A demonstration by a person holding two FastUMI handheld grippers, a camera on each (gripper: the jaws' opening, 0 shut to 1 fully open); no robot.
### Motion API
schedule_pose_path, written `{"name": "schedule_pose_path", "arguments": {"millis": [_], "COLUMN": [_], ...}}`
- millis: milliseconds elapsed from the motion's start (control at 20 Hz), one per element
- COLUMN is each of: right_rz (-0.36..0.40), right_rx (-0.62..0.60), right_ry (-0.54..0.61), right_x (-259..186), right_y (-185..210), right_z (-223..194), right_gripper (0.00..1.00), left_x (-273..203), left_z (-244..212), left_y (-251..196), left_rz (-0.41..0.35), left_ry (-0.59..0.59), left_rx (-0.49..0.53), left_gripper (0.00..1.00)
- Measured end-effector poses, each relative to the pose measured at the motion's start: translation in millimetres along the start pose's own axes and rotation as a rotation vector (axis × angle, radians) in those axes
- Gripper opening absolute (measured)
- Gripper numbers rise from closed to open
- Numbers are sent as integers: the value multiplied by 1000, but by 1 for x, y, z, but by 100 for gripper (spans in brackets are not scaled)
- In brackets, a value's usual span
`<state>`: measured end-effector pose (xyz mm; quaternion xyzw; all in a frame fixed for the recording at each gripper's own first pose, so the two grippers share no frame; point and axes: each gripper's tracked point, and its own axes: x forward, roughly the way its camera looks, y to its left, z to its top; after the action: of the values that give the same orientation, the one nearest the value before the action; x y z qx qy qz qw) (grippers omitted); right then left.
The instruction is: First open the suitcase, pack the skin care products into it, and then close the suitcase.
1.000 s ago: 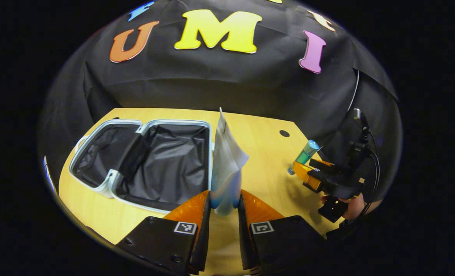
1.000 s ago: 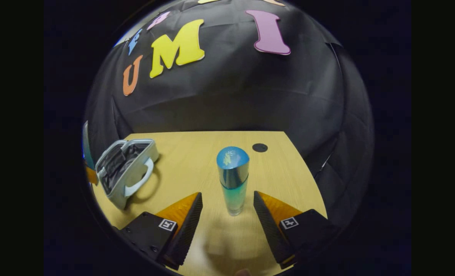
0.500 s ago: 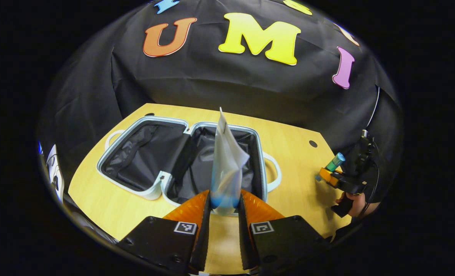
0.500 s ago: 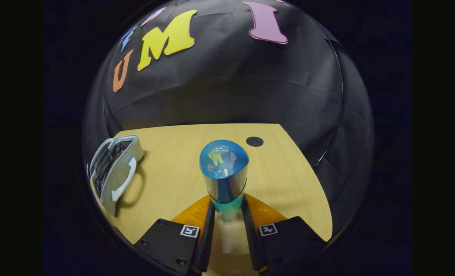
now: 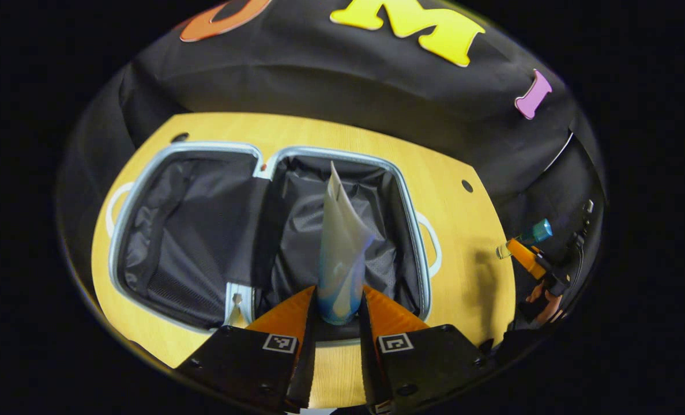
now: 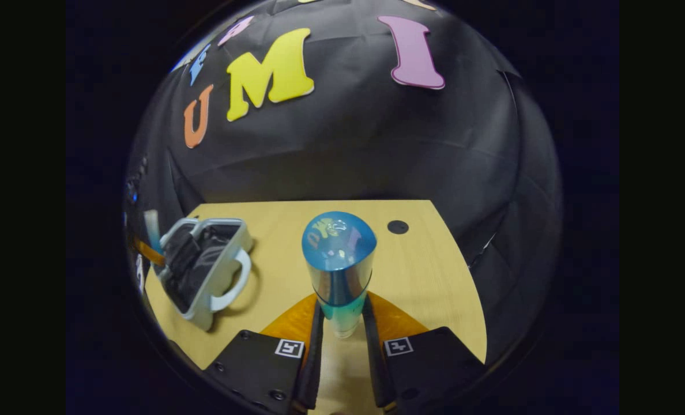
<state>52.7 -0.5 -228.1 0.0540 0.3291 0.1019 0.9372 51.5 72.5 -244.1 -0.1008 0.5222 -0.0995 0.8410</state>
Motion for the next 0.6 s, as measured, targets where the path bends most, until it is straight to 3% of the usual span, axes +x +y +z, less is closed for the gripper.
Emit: {"name": "schedule_pose_path", "arguments": {"millis": [100,300,600], "right_rz": [15,36,28], "right_rx": [0,47,94], "right_ry": [-2,-16,-40], "right_x": [-26,-69,-103], "right_y": [9,24,34], "right_z": [5,13,19], "right_gripper": [34,34,33], "left_x": [21,55,74], "left_z": [-4,-16,-28], "left_y": [12,24,29], "left_rz": [-19,-46,-52], "left_ry": [136,376,617], "left_rx": [57,69,38], "left_gripper": [37,37,37]}}
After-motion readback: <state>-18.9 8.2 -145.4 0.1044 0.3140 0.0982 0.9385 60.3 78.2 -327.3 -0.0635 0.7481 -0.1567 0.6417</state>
